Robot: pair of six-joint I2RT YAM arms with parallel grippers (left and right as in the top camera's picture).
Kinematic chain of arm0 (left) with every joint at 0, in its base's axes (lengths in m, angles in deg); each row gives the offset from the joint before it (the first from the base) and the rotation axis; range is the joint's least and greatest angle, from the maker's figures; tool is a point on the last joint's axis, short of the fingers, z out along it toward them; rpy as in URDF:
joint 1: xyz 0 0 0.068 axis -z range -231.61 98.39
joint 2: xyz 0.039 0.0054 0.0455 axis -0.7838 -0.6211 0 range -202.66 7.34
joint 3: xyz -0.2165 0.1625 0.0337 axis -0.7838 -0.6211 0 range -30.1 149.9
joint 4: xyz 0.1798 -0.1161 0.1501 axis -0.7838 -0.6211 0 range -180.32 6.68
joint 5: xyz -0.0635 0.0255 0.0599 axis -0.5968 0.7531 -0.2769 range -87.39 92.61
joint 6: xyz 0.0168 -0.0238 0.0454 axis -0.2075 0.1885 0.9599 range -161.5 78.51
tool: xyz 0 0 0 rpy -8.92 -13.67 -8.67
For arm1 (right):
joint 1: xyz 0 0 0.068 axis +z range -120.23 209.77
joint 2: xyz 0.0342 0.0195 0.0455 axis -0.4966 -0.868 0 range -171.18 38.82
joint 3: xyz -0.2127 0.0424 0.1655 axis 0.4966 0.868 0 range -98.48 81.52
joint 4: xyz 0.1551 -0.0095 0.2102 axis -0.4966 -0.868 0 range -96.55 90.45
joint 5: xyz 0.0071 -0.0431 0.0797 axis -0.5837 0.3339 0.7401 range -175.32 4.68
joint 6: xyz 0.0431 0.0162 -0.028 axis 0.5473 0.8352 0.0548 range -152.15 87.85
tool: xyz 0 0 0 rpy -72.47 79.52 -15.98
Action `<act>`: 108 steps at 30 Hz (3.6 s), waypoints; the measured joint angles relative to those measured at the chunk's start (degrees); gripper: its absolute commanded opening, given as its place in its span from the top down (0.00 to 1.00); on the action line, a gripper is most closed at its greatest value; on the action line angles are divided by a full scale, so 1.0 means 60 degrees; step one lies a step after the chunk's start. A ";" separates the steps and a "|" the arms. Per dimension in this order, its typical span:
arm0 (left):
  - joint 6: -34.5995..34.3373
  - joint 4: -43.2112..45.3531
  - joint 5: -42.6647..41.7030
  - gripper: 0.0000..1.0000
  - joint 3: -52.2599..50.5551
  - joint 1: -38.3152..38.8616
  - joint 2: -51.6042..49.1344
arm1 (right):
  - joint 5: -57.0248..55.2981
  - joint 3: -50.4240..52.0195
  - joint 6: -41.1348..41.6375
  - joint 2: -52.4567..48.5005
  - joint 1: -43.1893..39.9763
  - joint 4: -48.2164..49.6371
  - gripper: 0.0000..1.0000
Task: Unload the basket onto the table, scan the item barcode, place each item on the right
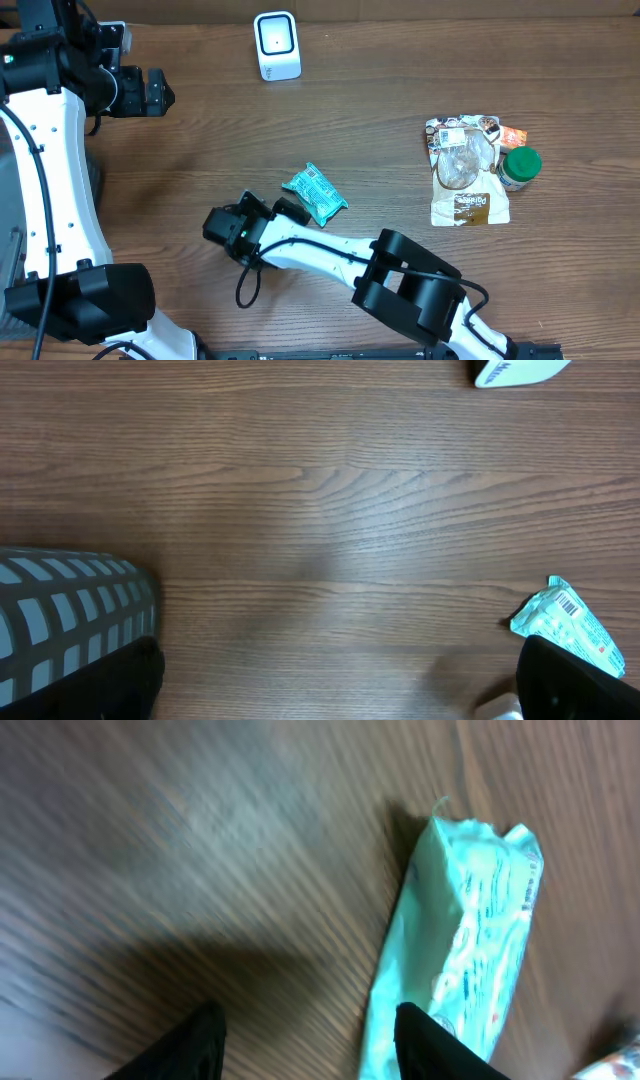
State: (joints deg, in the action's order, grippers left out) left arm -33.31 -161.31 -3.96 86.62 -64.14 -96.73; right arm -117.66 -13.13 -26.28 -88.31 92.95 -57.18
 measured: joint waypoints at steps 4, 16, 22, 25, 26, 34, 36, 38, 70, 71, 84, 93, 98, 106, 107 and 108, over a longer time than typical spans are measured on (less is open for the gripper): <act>0.0004 0.0004 0.0004 0.00 0.0000 0.0000 0.0000 | 0.0911 -0.0678 0.0572 0.0084 -0.0710 -0.0342 0.48; 0.0004 0.0004 0.0004 0.00 -0.0004 0.0000 0.0000 | 0.7410 -0.1337 0.1934 0.1089 -0.4801 -0.0900 0.95; 0.0004 0.0004 0.0004 0.00 0.0000 0.0000 0.0000 | 0.8834 -0.0503 0.2018 0.1089 -0.4441 -0.0900 0.96; 0.0004 0.0004 0.0000 0.01 -0.0004 0.0000 0.0000 | 0.9085 -0.0182 0.2033 0.1089 -0.4047 -0.0827 0.96; 0.0004 0.0004 0.0000 0.01 -0.0004 0.0000 0.0000 | 0.9100 -0.0095 0.2062 0.1089 -0.3945 -0.0772 0.96; 0.0004 0.0004 0.0004 0.00 -0.0004 0.0000 0.0000 | 0.7541 0.0900 0.2987 0.1089 -0.3836 -0.0576 0.96; 0.0004 0.0004 0.0004 0.00 -0.0004 0.0000 0.0000 | 0.7282 0.0976 0.3085 0.1089 -0.3949 -0.0576 0.96; 0.0004 0.0004 0.0000 0.01 0.0000 0.0000 0.0000 | 0.7125 0.0976 0.3129 0.1089 -0.4105 -0.0535 0.96; 0.0004 0.0004 0.0004 0.00 0.0000 0.0000 0.0000 | 1.0400 0.2626 0.0648 0.3621 -0.8484 0.0310 0.34; 0.0004 0.0004 0.0000 0.00 0.0000 0.0000 0.0000 | 1.0433 0.2852 0.0794 0.3621 -0.8451 0.0619 0.34; 0.0004 0.0004 0.0000 0.00 -0.0004 0.0000 0.0000 | 1.0856 0.3956 0.2667 0.3140 -0.7661 0.2907 0.39; 0.0004 0.0004 0.0000 0.01 -0.0004 0.0000 0.0000 | 1.1016 0.3960 0.4371 0.1953 -0.7257 0.3701 0.43; 0.0004 0.0004 0.0004 0.00 -0.0004 0.0000 0.0000 | 1.1165 0.3956 0.5009 0.1861 -0.6965 0.4207 0.43; 0.0004 0.0004 0.0004 0.00 -0.0004 0.0000 0.0000 | 1.1143 0.3956 0.5402 0.1741 -0.6827 0.4390 0.76; 0.0004 0.0004 0.0000 0.00 -0.0004 0.0000 0.0000 | 1.1129 0.3960 0.5431 0.1727 -0.6827 0.4411 0.83; 0.0004 0.0007 0.0004 0.00 0.0000 0.0000 0.0000 | 1.1136 0.3960 0.5475 0.1712 -0.6827 0.4437 0.91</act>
State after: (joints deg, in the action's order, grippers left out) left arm -33.29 -161.27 -3.94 86.62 -64.14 -96.73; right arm -50.84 10.63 6.57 -78.04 51.99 -30.56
